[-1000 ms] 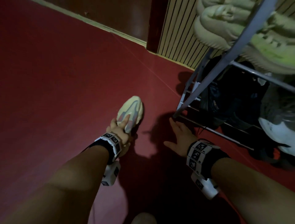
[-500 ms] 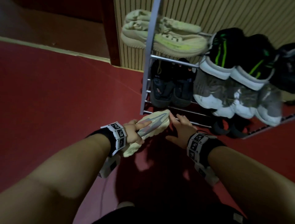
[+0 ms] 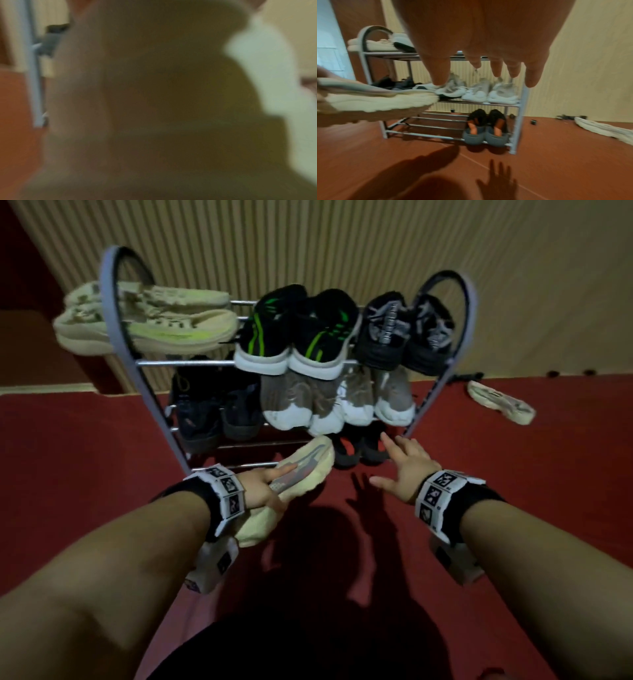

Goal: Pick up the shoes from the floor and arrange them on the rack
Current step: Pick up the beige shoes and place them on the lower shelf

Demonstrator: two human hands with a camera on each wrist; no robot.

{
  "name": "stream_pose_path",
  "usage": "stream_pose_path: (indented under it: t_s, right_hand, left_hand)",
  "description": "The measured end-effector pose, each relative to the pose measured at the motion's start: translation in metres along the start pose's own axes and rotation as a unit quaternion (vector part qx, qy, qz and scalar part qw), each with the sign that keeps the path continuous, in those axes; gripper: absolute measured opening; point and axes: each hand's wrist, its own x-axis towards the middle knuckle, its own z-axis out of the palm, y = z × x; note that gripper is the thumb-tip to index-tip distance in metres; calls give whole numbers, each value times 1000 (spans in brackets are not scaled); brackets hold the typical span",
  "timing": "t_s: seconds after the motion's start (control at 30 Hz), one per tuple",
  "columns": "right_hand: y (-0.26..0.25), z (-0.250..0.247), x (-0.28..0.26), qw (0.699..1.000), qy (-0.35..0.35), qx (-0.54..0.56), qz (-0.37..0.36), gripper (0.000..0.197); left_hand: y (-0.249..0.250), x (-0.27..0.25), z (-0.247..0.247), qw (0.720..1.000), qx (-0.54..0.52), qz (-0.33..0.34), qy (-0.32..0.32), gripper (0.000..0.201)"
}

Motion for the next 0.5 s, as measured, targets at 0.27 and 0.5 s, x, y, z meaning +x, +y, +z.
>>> stream_pose_path:
  t_s: [0.27,0.5]
  right_hand:
    - [101,-6,8,998,-30,-1,49,89]
    - [118,-21,13,999,-49,15,-14,85]
  left_hand:
    - [26,-9,40,995,-97,-15,34,102]
    - [97,-7,68,989,-124,7,75,95]
